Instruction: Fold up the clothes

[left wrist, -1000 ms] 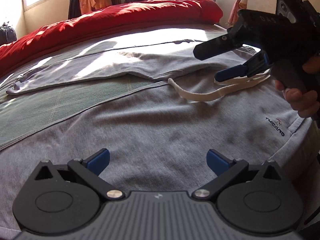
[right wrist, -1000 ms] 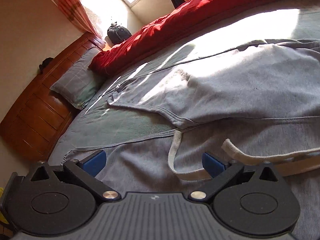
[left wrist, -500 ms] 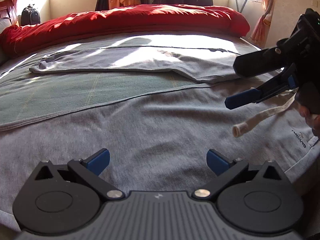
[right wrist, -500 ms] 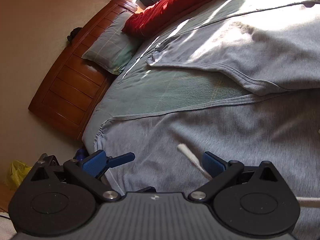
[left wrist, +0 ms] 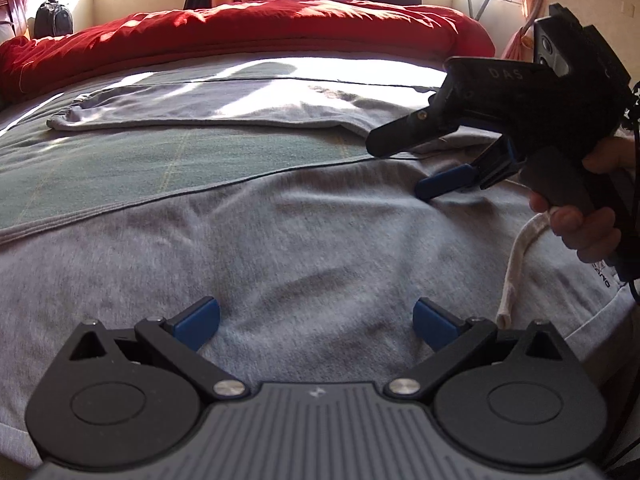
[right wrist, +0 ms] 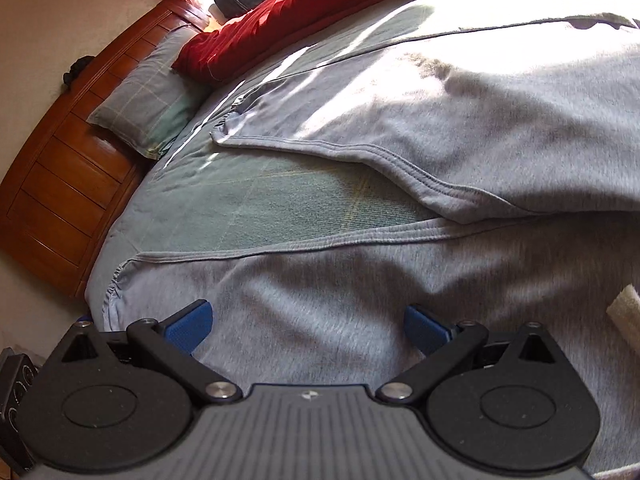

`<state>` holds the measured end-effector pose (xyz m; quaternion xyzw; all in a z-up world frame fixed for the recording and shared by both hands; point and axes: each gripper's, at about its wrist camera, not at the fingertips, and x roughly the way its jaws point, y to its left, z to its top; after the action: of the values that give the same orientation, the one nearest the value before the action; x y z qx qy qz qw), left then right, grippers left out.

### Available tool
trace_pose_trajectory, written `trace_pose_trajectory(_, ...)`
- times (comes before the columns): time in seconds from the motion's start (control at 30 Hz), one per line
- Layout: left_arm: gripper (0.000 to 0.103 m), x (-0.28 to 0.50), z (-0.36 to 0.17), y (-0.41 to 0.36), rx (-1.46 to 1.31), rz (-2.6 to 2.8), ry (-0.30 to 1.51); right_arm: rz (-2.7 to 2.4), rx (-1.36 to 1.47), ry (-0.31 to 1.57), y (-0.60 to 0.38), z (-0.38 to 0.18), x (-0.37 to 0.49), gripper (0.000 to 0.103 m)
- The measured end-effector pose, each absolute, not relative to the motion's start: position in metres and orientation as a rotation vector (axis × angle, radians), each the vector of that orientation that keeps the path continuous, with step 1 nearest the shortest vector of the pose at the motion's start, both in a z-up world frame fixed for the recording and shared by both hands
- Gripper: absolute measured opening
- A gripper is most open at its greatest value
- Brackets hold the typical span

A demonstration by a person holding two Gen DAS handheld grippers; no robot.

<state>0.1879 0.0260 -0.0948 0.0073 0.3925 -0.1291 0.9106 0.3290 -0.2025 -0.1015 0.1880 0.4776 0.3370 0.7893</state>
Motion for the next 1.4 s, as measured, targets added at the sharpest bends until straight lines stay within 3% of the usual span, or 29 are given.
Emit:
trace_pose_trajectory(0.23, 0.102, 0.188, -0.091, 0.031, -0.019, -0.276, 0.808, 0.643, 0.350, 0.919, -0.223, -0.074, 0.314, 0.103)
trace_pose_trajectory(0.53, 0.102, 0.190, -0.097, 0.033, -0.009, -0.287, 0.826, 0.516, 0.376, 0.950, -0.237, -0.095, 0.326, 0.103)
trace_pose_trajectory(0.83, 0.102, 0.195, -0.090, 0.031, 0.008, -0.292, 0.853, 0.477, 0.300, 0.809, -0.285, -0.044, 0.304, 0.103)
trace_pose_trajectory(1.07, 0.102, 0.199, -0.070, 0.014, 0.032, -0.311, 0.787, 0.348, 0.256, 0.818, -0.356, -0.032, 0.373, 0.103)
trace_pose_trajectory(1.27, 0.102, 0.211, -0.062, -0.011, 0.068, -0.373, 0.727, 0.309, 0.321, 1.002, -0.381, -0.079, 0.454, 0.103)
trace_pose_trajectory(1.4, 0.102, 0.223, -0.072, -0.020, 0.082, -0.388, 0.753, 0.254, 0.218, 0.975, -0.376, -0.094, 0.471, 0.103)
